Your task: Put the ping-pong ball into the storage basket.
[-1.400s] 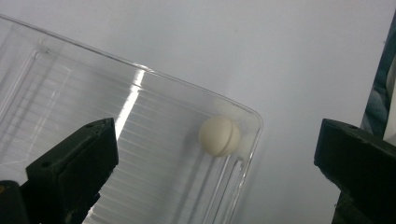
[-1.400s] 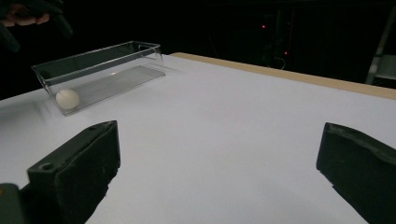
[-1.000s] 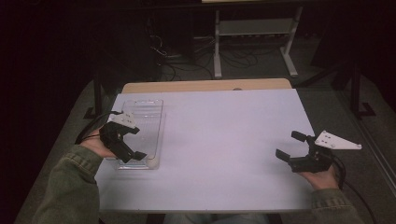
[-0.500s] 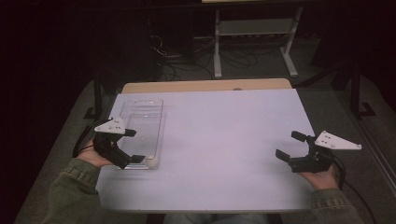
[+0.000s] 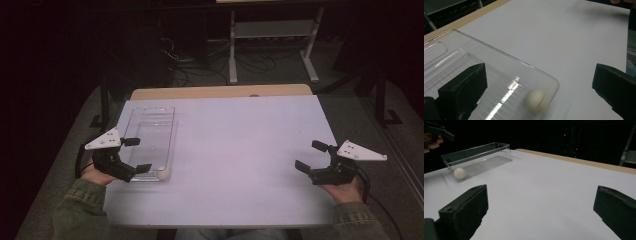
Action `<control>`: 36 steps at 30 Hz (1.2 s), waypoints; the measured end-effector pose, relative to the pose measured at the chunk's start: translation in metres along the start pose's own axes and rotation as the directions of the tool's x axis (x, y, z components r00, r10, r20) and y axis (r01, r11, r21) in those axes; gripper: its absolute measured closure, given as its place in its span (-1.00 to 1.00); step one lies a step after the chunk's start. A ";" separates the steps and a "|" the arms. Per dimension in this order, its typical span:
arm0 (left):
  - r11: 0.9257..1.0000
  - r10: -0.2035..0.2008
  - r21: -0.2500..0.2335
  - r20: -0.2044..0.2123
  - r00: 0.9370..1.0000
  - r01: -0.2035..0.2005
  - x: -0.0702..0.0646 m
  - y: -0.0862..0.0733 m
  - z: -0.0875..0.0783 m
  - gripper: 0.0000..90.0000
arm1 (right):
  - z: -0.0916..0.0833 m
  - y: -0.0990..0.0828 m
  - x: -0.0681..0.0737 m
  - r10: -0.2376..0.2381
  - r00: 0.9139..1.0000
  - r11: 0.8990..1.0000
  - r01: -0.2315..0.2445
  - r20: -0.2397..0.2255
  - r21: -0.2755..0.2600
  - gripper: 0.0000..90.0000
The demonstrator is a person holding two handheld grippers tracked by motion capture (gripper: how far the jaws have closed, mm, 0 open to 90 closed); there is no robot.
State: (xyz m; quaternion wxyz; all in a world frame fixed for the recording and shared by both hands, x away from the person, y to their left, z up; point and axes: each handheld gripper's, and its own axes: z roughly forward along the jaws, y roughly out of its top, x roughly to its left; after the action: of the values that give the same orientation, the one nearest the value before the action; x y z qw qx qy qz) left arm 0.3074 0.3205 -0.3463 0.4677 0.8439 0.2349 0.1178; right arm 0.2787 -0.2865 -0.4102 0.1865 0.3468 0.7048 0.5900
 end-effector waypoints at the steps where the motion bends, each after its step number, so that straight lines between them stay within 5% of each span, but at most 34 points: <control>1: 1.000 0.001 -0.015 0.002 1.000 -0.001 -0.002 -0.002 0.000 -1.00 | 0.000 0.000 0.000 0.000 1.000 1.000 0.000 0.000 0.000 -1.00; 5: 0.999 -0.002 -0.051 -0.024 1.000 0.001 -0.004 -0.005 -0.001 -1.00 | 0.000 0.000 0.000 0.000 1.000 1.000 0.000 -0.001 0.001 -1.00; 9: 0.987 -0.055 -0.158 -0.073 0.996 0.043 -0.002 -0.016 -0.004 -1.00 | 0.000 0.000 0.000 0.000 1.000 1.000 0.000 0.000 0.003 -1.00; 14: 0.979 -0.075 -0.196 -0.084 0.994 0.057 -0.003 -0.025 -0.005 -1.00 | 0.000 0.000 -0.001 0.000 1.000 1.000 0.000 0.000 0.002 -1.00; 15: 0.971 -0.092 -0.229 -0.081 0.992 0.072 -0.003 -0.030 -0.007 -1.00 | 0.000 0.000 0.000 0.000 1.000 1.000 0.000 -0.003 0.004 -1.00; 16: 0.971 -0.092 -0.229 -0.081 0.992 0.072 -0.003 -0.030 -0.007 -1.00 | 0.000 0.000 0.000 -0.001 1.000 1.000 0.001 -0.004 0.005 -1.00; 17: 0.957 -0.110 -0.277 -0.072 0.991 0.086 -0.003 -0.034 -0.010 -1.00 | 0.000 0.000 0.000 0.000 1.000 1.000 0.000 -0.004 0.005 -1.00; 21: 0.939 -0.129 -0.333 -0.097 0.987 0.090 -0.003 -0.038 -0.014 -1.00 | 0.000 0.000 0.000 0.000 1.000 1.000 0.000 -0.006 0.001 -1.00; 25: 0.929 -0.128 -0.360 -0.098 0.987 0.085 -0.003 -0.043 -0.014 -1.00 | 0.000 0.000 0.000 0.000 1.000 1.000 0.000 -0.010 0.003 -1.00; 29: 0.930 -0.119 -0.360 -0.101 0.988 0.075 -0.005 -0.046 -0.013 -1.00 | 0.000 0.000 0.000 -0.002 1.000 1.000 0.002 -0.013 0.002 -1.00; 36: 0.910 -0.149 -0.405 -0.116 0.982 0.091 -0.007 -0.053 -0.016 -1.00 | 0.001 0.000 0.000 -0.005 1.000 1.000 0.005 -0.018 0.004 -1.00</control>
State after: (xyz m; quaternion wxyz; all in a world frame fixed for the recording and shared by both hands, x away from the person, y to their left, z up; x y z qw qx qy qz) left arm 0.2797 0.3529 -0.3821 0.6176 0.7045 0.2906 0.1946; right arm 0.2788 -0.2857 -0.4108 0.1808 0.3402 0.7086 0.5912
